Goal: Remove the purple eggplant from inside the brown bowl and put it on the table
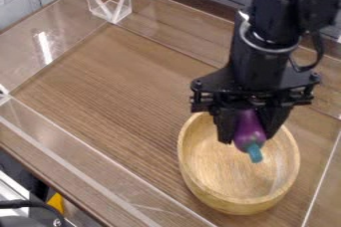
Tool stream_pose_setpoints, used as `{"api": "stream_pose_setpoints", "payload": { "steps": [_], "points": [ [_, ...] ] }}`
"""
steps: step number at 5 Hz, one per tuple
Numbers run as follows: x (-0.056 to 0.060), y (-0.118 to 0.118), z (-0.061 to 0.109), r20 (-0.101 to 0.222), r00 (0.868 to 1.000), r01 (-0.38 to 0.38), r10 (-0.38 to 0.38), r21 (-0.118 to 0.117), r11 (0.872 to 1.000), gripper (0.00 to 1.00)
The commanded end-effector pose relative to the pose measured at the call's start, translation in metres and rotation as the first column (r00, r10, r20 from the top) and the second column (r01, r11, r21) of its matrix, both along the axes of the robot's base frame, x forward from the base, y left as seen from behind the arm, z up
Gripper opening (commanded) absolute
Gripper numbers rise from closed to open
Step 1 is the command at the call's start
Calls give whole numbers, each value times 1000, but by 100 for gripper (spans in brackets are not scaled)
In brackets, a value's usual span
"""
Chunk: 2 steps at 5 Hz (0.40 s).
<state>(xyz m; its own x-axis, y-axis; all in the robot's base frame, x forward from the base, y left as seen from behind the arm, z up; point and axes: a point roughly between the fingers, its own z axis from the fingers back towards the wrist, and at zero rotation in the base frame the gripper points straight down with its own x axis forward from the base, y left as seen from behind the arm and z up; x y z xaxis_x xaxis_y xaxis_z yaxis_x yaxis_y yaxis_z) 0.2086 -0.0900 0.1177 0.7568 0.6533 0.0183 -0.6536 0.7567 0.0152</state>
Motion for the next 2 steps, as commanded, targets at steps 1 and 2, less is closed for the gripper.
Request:
{"api": "stream_pose_setpoints", "payload": {
  "steps": [1,2],
  "points": [
    [1,6,10,44,997,56,-56,-3,998,0],
    [0,13,13,48,999,12,-13,3,1000,0]
  ]
}}
